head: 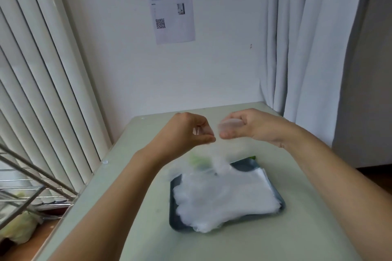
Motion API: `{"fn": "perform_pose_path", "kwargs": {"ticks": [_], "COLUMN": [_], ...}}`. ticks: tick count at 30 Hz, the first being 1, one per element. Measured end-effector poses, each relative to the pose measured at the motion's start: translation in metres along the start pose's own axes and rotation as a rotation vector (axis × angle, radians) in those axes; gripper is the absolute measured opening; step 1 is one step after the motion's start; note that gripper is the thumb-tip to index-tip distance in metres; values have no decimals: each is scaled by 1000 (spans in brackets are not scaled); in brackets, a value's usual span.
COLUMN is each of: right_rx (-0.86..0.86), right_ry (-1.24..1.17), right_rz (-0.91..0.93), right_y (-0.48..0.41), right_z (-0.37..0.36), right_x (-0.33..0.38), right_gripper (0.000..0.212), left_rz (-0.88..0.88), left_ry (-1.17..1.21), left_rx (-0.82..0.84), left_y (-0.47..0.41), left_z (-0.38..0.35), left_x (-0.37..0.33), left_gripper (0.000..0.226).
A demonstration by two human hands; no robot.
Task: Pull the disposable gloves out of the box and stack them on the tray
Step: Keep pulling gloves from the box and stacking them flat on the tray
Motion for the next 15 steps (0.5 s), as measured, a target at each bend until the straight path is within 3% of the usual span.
{"fn": "perform_pose_path", "kwargs": {"ticks": [2, 4, 12, 15], "right_rx": [-65, -122, -356, -398], "right_ry": [-60, -151, -238, -228], "right_rz": [43, 67, -6, -69], "right_y": [-2, 0, 14, 14], "right_z": [-7, -14, -24, -22], "right_x": [-3, -5, -22, -29], "right_gripper": [22, 10, 18, 17], "left_rz": [6, 67, 387, 448], "left_ry": [-18, 13, 403, 479], "left_rx": [24, 70, 334, 435], "left_y": [1, 2, 5, 1], "left_z": [3, 5, 28, 21], "left_x": [-2, 1, 25, 32], "left_gripper": [7, 7, 12, 38]}}
Point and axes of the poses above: each hand's wrist, its own y-axis away from the middle knuckle, its own z-axis out of the back of the hand, x = y × z, the point moved 1 cm from there along -y, towards the middle knuckle, and after that the axes turned 6 degrees about z, right-handed, at the moved point
